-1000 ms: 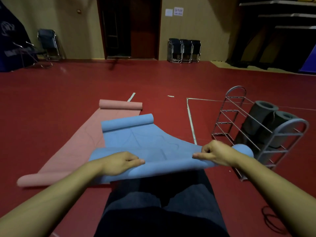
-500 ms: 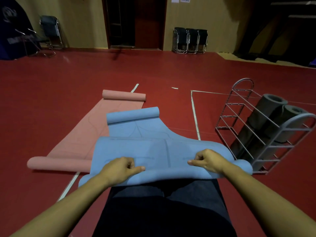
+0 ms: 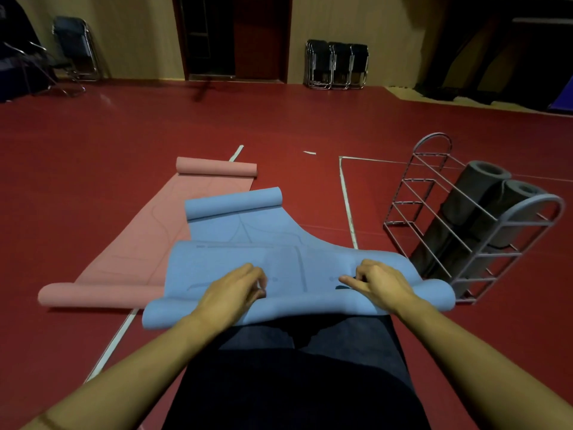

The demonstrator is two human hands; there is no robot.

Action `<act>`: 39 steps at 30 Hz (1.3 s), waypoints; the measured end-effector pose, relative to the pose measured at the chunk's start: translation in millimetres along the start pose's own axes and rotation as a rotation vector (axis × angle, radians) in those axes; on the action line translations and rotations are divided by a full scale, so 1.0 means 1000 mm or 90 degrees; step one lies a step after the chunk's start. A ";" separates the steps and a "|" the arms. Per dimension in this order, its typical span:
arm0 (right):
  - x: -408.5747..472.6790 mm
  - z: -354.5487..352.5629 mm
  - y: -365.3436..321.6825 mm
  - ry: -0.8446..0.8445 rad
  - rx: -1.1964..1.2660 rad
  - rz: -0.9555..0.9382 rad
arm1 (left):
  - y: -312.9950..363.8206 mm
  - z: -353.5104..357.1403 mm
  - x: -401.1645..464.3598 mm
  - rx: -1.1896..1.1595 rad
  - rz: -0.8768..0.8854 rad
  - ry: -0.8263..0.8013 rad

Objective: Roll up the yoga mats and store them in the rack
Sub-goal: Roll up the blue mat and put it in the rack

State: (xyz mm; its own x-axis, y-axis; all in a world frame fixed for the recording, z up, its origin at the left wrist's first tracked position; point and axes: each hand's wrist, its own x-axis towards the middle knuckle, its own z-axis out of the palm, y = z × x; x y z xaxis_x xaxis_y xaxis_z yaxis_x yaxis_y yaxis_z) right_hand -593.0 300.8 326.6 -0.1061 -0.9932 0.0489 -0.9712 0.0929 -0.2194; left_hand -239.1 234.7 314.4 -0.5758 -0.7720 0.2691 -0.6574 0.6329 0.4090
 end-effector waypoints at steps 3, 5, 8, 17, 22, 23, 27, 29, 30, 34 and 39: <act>0.001 -0.001 -0.003 0.028 -0.011 0.008 | 0.002 0.000 0.000 -0.018 0.035 0.024; 0.000 -0.003 -0.007 0.049 -0.014 0.017 | 0.002 -0.001 -0.001 0.002 0.051 0.015; -0.002 -0.007 -0.013 0.062 -0.077 0.000 | 0.002 0.000 -0.001 0.066 0.122 -0.012; -0.011 -0.006 0.006 0.098 -0.112 -0.117 | -0.010 -0.004 0.028 0.060 0.057 -0.113; -0.016 -0.009 0.009 0.090 -0.079 -0.124 | -0.004 -0.008 0.035 0.013 0.068 -0.117; -0.014 -0.008 0.009 0.092 -0.078 -0.113 | -0.002 -0.008 0.034 0.006 0.078 -0.107; -0.008 -0.006 0.003 0.076 -0.058 -0.075 | 0.004 -0.010 0.032 0.026 0.211 -0.051; -0.009 0.001 0.003 0.088 -0.024 -0.083 | 0.004 -0.009 0.031 0.059 0.217 -0.054; -0.010 0.005 0.004 0.103 0.000 -0.091 | 0.003 -0.007 0.031 0.075 0.216 -0.059; -0.007 0.014 0.005 0.169 0.018 -0.120 | 0.000 -0.005 0.031 0.097 0.228 -0.057; -0.011 0.016 0.002 0.267 -0.049 -0.162 | -0.004 -0.006 0.037 0.099 0.198 -0.031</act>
State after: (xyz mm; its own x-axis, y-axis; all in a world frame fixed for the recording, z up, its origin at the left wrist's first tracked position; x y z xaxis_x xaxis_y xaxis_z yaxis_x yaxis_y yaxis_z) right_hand -590.5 311.1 310.0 0.0758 -0.8727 0.4824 -0.9887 -0.1285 -0.0771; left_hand -255.0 203.9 328.0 -0.7802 -0.5391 0.3171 -0.5106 0.8418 0.1750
